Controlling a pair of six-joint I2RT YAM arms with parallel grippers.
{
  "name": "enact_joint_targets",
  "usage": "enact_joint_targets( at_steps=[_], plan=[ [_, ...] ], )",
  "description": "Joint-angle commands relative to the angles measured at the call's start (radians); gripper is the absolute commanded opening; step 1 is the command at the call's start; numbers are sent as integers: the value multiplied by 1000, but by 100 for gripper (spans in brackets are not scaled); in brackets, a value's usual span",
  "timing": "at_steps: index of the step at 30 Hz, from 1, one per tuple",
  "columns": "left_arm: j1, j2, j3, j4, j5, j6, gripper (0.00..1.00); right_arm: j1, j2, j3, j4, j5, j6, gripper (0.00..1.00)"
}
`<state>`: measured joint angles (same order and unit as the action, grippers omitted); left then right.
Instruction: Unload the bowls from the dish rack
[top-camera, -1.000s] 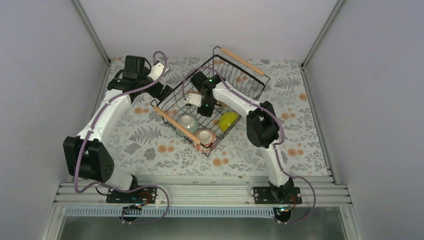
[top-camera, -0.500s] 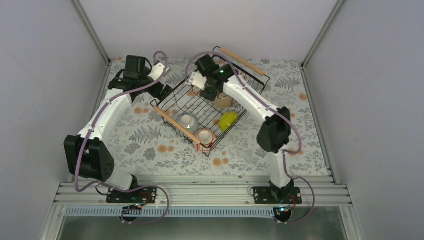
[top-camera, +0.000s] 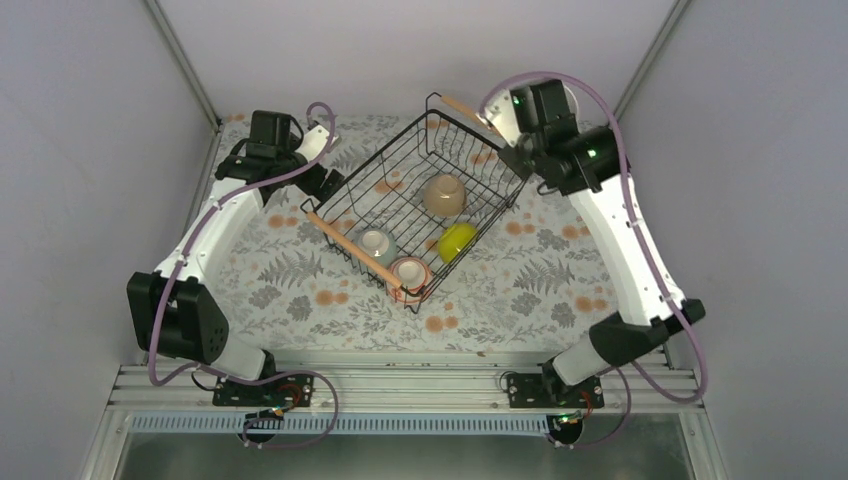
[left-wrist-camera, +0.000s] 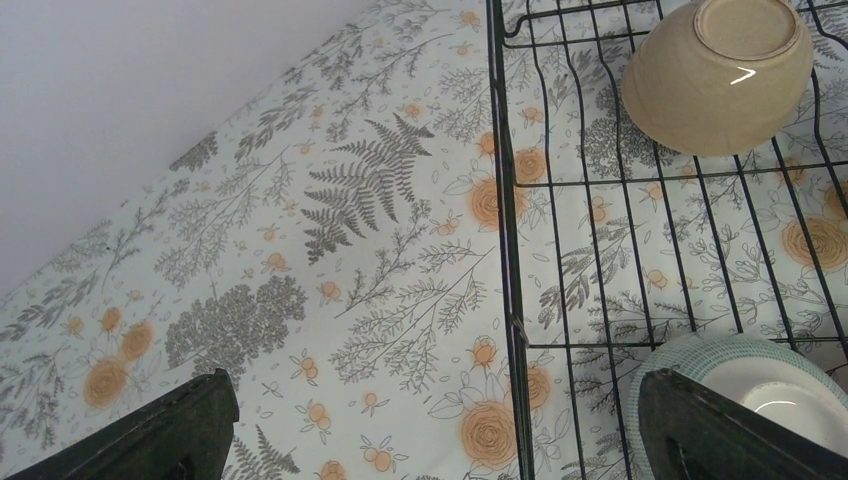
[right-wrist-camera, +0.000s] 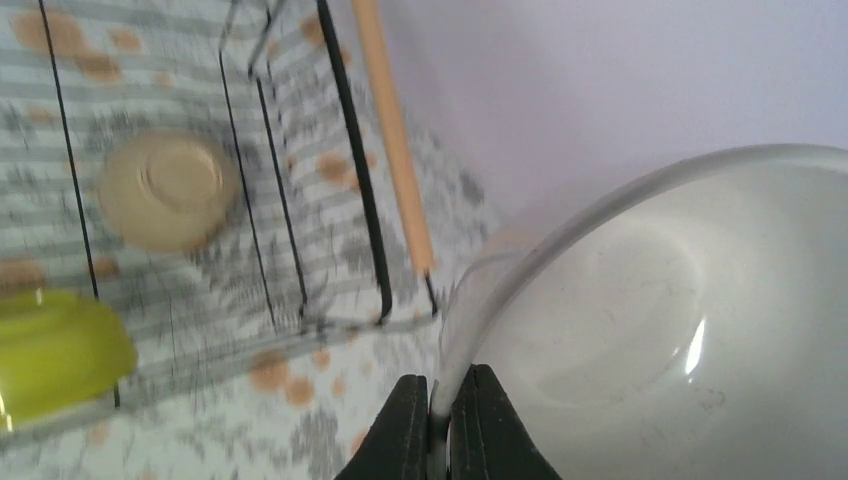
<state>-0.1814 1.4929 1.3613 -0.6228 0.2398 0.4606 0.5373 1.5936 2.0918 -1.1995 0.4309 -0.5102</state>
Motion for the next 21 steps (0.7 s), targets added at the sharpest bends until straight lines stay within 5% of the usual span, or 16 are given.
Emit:
enact_joint_targets(
  at_steps=[1, 21],
  plan=[
    [-3, -34, 5, 3, 15, 13, 100, -53, -110, -190, -84, 32, 42, 4],
    [-3, -30, -53, 17, 47, 13, 100, -234, -465, -1007, -58, -331, -26, 4]
  ],
)
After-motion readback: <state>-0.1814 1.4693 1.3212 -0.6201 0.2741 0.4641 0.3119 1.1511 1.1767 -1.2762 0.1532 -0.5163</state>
